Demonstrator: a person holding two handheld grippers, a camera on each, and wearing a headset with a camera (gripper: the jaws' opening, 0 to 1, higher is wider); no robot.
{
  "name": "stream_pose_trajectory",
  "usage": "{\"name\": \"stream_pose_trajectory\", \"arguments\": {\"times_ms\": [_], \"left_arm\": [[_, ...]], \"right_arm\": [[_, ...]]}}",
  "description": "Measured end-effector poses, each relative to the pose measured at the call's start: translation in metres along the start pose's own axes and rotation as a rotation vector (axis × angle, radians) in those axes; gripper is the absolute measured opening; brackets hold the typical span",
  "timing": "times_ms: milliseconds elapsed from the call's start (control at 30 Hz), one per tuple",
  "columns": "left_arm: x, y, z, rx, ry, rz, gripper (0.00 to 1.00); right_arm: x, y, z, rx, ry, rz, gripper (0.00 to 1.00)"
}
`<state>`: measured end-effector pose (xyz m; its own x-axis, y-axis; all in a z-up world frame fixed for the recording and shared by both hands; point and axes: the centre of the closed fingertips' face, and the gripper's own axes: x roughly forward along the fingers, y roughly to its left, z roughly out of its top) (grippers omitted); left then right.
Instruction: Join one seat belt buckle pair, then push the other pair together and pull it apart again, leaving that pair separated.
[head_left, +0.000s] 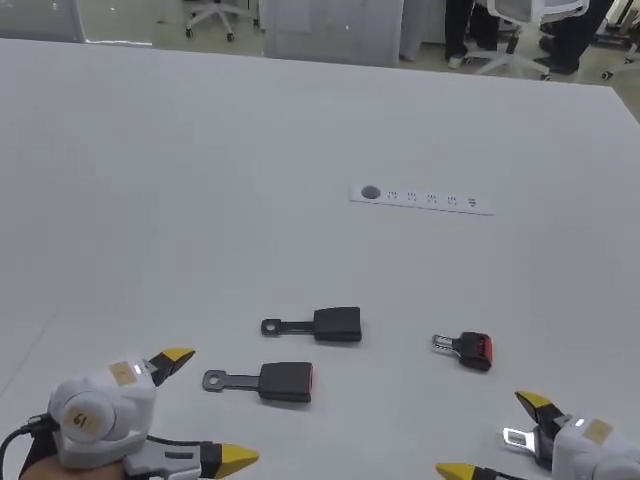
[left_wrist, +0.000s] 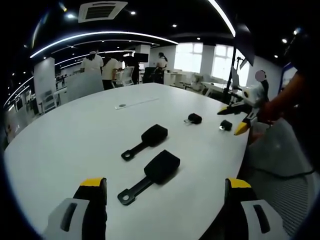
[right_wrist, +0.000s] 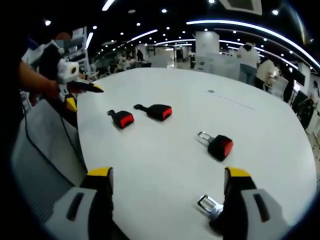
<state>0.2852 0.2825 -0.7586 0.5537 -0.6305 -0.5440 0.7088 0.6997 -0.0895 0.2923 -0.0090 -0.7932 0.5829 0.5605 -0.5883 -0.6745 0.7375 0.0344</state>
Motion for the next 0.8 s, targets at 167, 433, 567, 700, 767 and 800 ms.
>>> {"name": "stream_pose_trajectory", "arguments": {"times_ms": [167, 433, 567, 700, 767, 800], "left_arm": [[0.0005, 0.0, -0.0011, 0.001, 0.006, -0.002, 1.0], [0.0026, 0.0004, -0.0013, 0.01, 0.013, -0.011, 1.0], [0.0043, 0.0004, -0.0004, 0.019, 0.018, -0.018, 1.0], [0.0064, 0.0004, 0.0009, 0.029, 0.023, -0.026, 1.0], [0.0074, 0.0008, 0.0012, 0.031, 0.024, -0.028, 1.0], [0.0078, 0.0009, 0.0012, 0.031, 0.025, -0.029, 1.0]], "right_arm": [[-0.0031, -0.001, -0.0038, 0.001, 0.009, 0.003, 0.94], [-0.0084, -0.0053, -0.0094, 0.0, 0.021, -0.001, 0.94], [-0.0092, -0.007, -0.0087, -0.001, 0.021, -0.004, 0.94], [-0.0087, -0.008, -0.0075, -0.003, 0.018, -0.004, 0.94], [-0.0085, -0.0081, -0.0072, -0.003, 0.017, -0.003, 0.94], [-0.0084, -0.008, -0.0073, -0.003, 0.017, -0.001, 0.94]]}}
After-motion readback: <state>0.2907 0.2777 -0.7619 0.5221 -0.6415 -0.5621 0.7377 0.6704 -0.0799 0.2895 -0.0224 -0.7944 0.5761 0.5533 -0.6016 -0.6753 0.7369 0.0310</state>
